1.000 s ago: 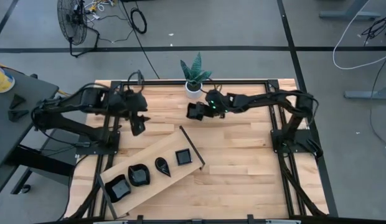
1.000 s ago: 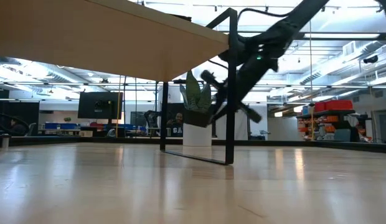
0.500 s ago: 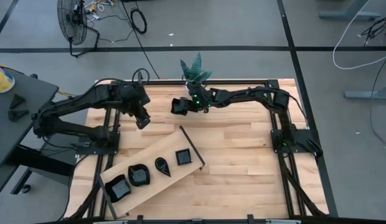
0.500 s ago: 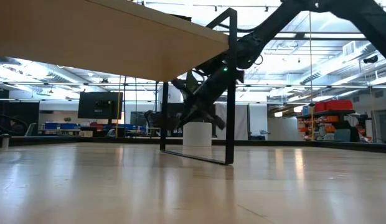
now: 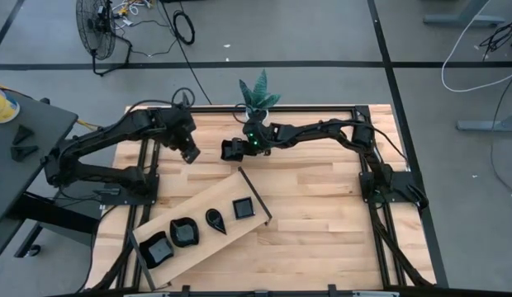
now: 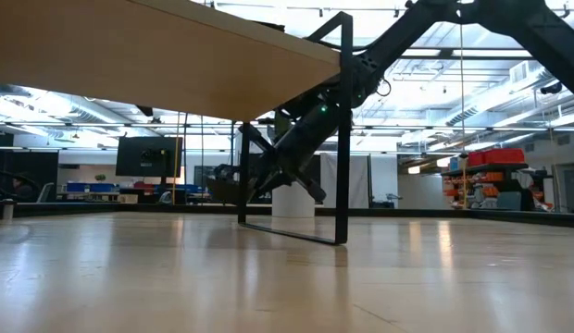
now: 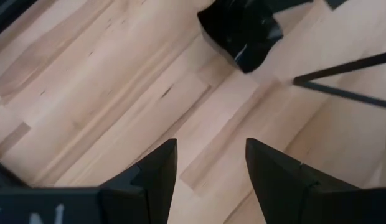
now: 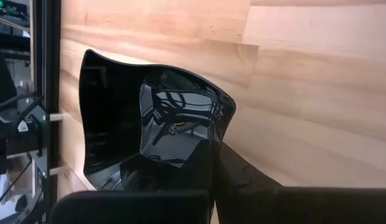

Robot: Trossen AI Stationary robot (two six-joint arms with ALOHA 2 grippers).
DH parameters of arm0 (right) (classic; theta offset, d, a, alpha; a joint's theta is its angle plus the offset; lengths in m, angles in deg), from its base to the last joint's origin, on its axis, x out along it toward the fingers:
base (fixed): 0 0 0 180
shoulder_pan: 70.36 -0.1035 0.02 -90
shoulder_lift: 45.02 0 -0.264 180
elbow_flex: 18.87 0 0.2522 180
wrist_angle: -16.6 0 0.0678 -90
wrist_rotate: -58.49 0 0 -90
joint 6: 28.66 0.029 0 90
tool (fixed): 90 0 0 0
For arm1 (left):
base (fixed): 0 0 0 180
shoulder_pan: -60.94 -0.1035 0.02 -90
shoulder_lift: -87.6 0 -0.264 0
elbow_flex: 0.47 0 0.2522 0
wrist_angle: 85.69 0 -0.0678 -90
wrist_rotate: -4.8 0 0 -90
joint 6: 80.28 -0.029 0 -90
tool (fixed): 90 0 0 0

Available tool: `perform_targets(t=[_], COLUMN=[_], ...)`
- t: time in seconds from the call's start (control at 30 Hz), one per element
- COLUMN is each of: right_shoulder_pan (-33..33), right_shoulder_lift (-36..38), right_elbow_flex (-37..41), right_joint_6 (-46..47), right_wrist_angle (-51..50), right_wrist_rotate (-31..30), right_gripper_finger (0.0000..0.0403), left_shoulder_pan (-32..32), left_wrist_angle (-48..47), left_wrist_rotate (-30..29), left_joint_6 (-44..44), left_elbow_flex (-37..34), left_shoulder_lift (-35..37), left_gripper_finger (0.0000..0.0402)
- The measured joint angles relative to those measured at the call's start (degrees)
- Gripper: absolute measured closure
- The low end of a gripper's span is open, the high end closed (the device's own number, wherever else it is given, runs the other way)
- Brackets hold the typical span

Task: Pick & Place Mini shaped plates
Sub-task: Stack the black distorted square plate on top of the black distorted square plate on the shelf

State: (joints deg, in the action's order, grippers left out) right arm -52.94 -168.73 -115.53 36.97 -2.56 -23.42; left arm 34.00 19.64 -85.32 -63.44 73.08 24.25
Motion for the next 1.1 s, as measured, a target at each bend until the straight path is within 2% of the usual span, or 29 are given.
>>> perform_targets(t=[0.73, 0.9, 1.1], right_shoulder_pan=[-1.1, -1.1, -1.1], right_shoulder_lift=[0.0, 0.0, 0.0], right_elbow_flex=[0.0, 0.0, 0.1], right_joint_6=[0.3, -0.1, -0.1], right_wrist_angle=[-0.4, -0.7, -0.7], right_wrist_rotate=[2.0, 4.0, 4.0], right_gripper_finger=[0.0385, 0.0383, 0.0348], left_shoulder_pan=[-0.3, -0.3, -0.3], left_wrist_angle=[5.1, 6.0, 6.5], left_wrist_rotate=[1.4, 1.4, 1.4], left_joint_6=[0.9, 0.9, 0.5], left_elbow_flex=[0.0, 0.0, 0.0], left_shoulder_lift=[0.0, 0.0, 0.0], left_gripper_finger=[0.0207, 0.0207, 0.0207])
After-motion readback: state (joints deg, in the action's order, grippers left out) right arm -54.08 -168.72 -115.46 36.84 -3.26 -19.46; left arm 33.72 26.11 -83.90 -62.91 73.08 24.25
